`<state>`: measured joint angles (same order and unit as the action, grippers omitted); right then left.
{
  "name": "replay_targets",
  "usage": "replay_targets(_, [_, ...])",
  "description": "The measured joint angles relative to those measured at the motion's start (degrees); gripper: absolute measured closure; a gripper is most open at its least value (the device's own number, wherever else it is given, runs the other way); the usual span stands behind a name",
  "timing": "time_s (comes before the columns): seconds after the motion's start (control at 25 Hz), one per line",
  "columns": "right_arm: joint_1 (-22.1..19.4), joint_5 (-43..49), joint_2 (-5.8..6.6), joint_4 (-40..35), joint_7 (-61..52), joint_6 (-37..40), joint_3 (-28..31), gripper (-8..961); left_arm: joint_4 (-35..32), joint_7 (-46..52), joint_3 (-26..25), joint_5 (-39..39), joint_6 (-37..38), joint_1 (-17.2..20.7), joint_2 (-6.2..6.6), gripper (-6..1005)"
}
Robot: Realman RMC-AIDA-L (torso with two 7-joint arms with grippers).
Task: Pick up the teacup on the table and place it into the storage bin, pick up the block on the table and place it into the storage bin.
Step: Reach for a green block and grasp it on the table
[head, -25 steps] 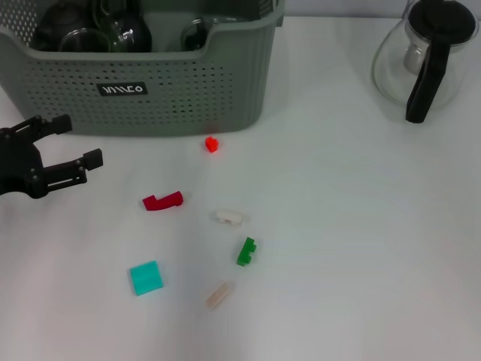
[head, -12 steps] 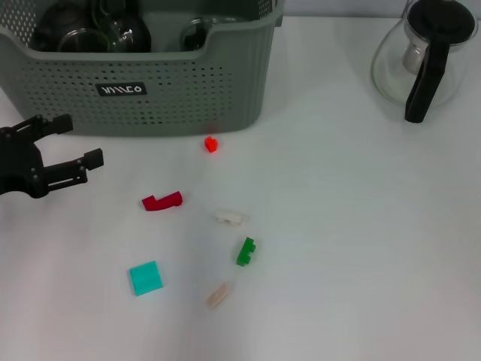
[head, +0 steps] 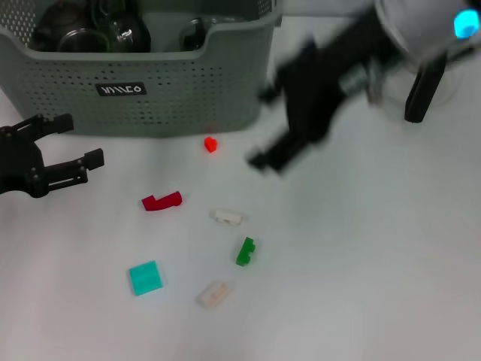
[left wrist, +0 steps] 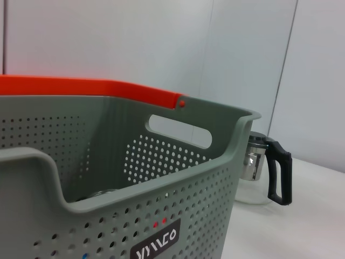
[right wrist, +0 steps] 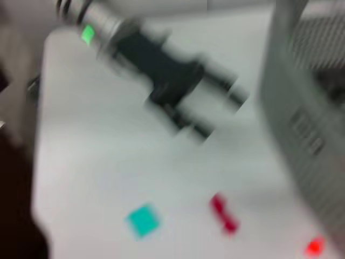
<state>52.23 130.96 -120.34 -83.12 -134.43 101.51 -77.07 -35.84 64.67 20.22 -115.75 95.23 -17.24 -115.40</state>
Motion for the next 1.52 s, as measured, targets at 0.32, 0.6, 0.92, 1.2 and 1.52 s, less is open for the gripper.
replay_targets(0.32, [-0.84, 0.21, -0.33, 11.24, -3.52, -1.72, -12.71, 7, -0.02, -0.02, 0.04, 0.00, 0.14, -0.58, -0.05, 126])
replay_targets(0.6, [1.38, -2.06, -0.50, 21.52, -3.66, -11.00, -21.50, 6, 0.16, -0.30, 0.28, 0.00, 0.10, -0.64, -0.38, 126])
replay_targets(0.92, [1.78, -4.47, -0.68, 26.36, -3.83, -20.87, -29.44, 6, 0.33, -0.34, 0.75, -0.08, 0.14, -0.50, -0.46, 127])
replay_targets(1.2, [1.62, -4.49, -0.78, 28.13, -4.46, -27.79, -33.38, 7, 0.33, -0.34, 2.06, -0.10, 0.03, -0.56, -0.53, 127])
replay_targets(1.52, [1.74, -5.14, -1.04, 30.16, -4.52, -31.76, -35.47, 8, 0.34, -0.34, 3.83, -0.29, -0.46, -0.56, -0.62, 127])
